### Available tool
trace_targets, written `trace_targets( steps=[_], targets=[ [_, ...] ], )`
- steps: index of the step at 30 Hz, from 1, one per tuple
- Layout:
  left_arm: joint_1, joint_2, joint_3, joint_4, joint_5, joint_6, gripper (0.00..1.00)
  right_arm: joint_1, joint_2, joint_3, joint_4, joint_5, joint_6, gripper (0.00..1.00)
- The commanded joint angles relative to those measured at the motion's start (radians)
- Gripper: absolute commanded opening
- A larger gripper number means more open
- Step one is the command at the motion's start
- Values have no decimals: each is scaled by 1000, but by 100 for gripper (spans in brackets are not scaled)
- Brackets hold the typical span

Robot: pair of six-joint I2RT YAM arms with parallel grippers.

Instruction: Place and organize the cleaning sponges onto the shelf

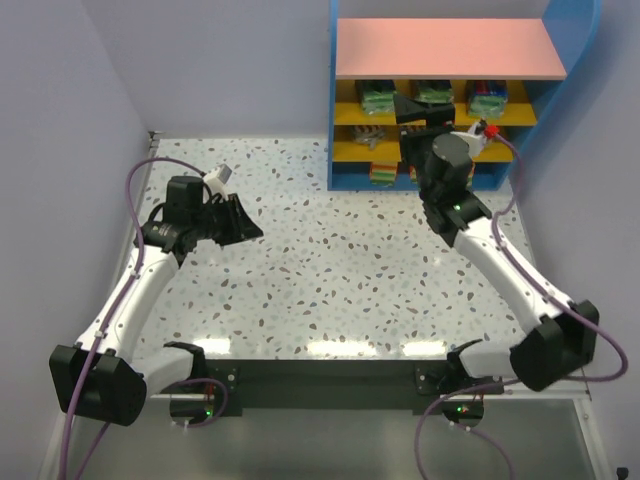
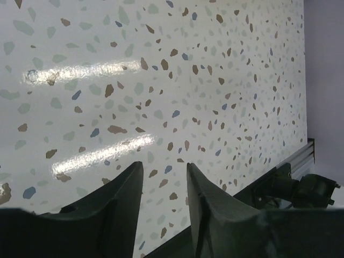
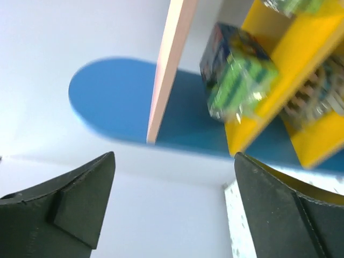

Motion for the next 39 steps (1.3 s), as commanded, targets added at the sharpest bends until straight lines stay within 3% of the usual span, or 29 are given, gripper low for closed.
trace_targets(
  steps=[1, 3, 8, 14, 19, 22, 26, 31, 39],
  targets=[
    [8, -6, 36, 71, 74, -16, 47, 4, -208, -114, -161, -157, -141, 98],
    [8, -7, 27, 75, 85, -17, 60, 4, -344, -205, -256, -215, -230, 99],
    [7, -21, 4, 65, 102, -20, 74, 4, -605, -368, -610, -270, -382, 98],
    [-18, -53, -11, 79, 114, -28, 77, 2, -913, -444, -988, -165, -378, 99],
    [-23, -52, 31, 113, 166, -53, 77, 2, -1057, -433, -1237, -163, -374, 99],
    [-23, -36, 135, 119, 171, -101, 77, 4, -1118, -422, -1363, -158, -346, 98],
    [-24, -56, 203, 208, 153, -186, 77, 4, -1189, -433, -1442, -131, -305, 98],
    [-23, -130, 196, 404, 103, -342, 78, 4, -1253, -468, -1406, -125, -299, 99],
    [-23, -187, 223, 450, 151, -401, 81, 4, -1124, -505, -1320, -160, -391, 99]
  ],
)
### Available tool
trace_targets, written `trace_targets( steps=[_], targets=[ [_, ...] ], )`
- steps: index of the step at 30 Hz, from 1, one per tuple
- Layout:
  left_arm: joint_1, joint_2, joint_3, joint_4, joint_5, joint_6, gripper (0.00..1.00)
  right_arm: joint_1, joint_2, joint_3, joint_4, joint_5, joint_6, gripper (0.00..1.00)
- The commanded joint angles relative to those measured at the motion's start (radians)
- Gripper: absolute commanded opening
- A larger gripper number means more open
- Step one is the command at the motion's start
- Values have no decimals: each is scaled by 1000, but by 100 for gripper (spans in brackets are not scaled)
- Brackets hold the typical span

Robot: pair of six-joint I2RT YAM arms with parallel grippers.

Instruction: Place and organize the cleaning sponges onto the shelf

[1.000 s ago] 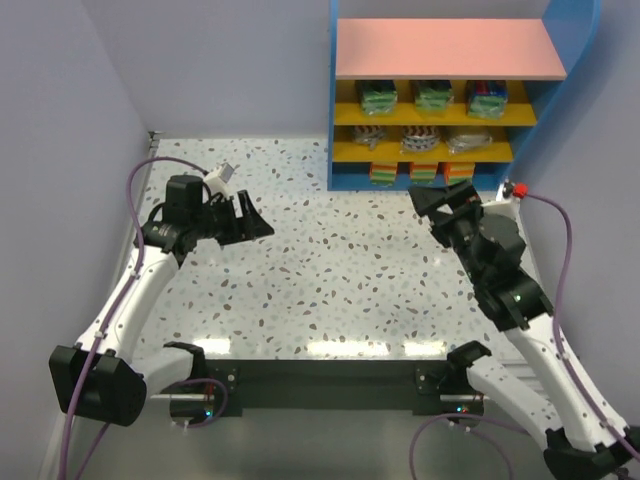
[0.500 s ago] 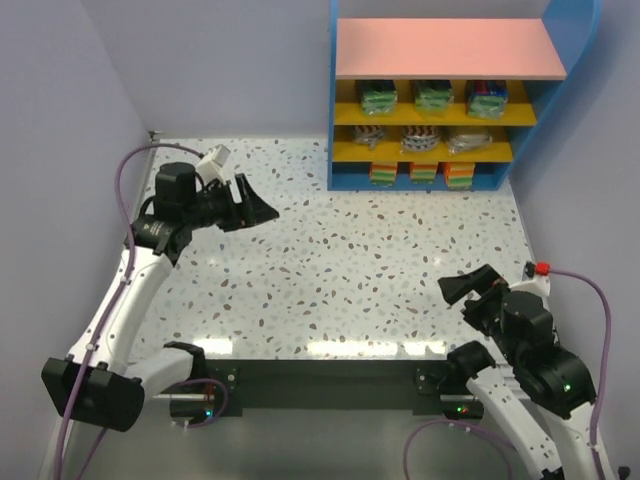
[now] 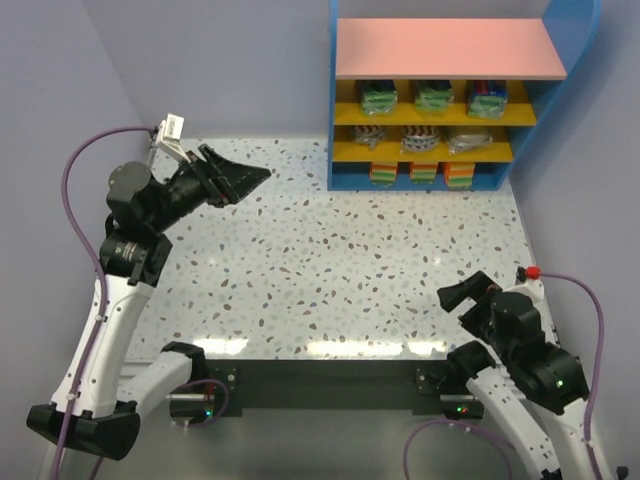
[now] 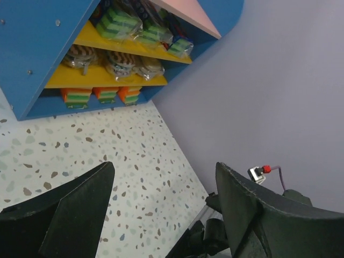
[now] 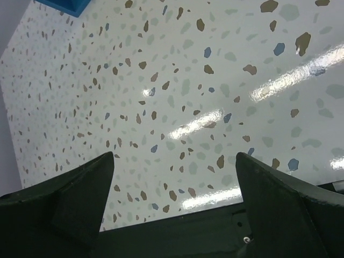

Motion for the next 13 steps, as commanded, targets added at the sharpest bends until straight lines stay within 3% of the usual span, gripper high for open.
trace_targets(
  steps=[1, 13],
  targets=[
    [-2, -18, 55, 43, 23, -37, 82, 3, 75, -13, 61, -20, -50, 99],
    [-2, -1, 94, 38, 78, -40, 87, 3, 142, 0, 135, 29, -65, 99]
  ],
)
